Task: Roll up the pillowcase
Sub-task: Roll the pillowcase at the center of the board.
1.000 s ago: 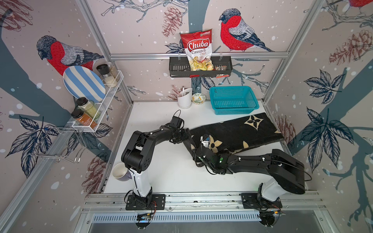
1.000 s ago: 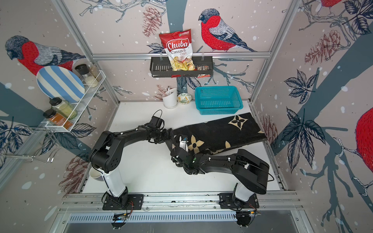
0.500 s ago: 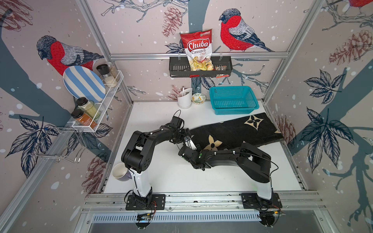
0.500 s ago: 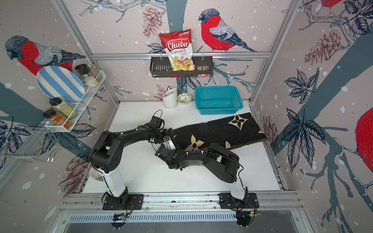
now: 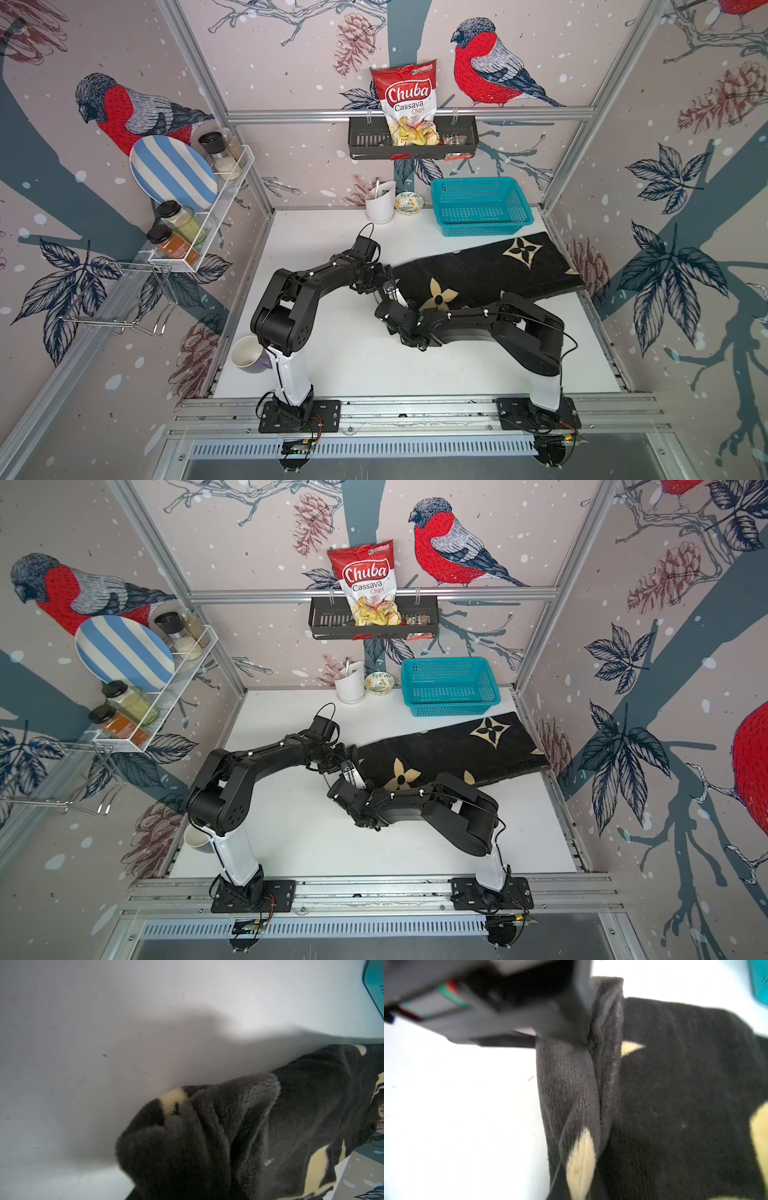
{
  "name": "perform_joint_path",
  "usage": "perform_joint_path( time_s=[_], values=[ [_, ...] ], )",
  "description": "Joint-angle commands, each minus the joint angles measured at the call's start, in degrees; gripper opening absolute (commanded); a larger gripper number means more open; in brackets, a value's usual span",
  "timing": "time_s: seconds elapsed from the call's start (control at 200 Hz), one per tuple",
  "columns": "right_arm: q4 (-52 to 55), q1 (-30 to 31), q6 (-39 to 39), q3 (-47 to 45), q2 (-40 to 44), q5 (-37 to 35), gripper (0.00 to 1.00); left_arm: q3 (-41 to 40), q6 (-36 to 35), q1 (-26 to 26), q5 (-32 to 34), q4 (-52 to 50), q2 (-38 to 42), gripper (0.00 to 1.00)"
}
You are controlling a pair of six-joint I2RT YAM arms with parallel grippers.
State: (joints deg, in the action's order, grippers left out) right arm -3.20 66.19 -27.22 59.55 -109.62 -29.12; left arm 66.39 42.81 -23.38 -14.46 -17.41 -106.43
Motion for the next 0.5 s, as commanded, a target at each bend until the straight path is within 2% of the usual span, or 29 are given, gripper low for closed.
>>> perform_joint_path(
  time_s=[0.0, 0.11, 0.17, 0.265, 0.495],
  values=[
    [-9.1, -2.0, -7.1, -5.0, 4.0, 9.9, 0.00, 2.4, -2.4, 0.3, 2.4, -2.1, 1.2, 0.56],
    [-19.1, -5.2, -12.9, -11.6, 7.5, 17.4, 0.00, 4.8, -4.4, 0.4, 3.6, -3.9, 3.4, 0.75],
    [-25.5, -7.5, -17.4, -15.7, 8.8, 22.1, 0.00, 5.3, -4.9, 0.4, 4.3, -4.4, 4.9, 0.82],
    [-33.2, -10.4, -24.0, -20.5, 9.6, 27.2, 0.00, 4.2, -4.9, 0.4, 3.8, -3.6, 6.9, 0.83],
    [-44.5, -14.4, -37.1, -26.1, 7.1, 33.4, 0.00, -3.5, -2.1, -0.9, -0.7, 1.6, 10.8, 0.77]
  ],
)
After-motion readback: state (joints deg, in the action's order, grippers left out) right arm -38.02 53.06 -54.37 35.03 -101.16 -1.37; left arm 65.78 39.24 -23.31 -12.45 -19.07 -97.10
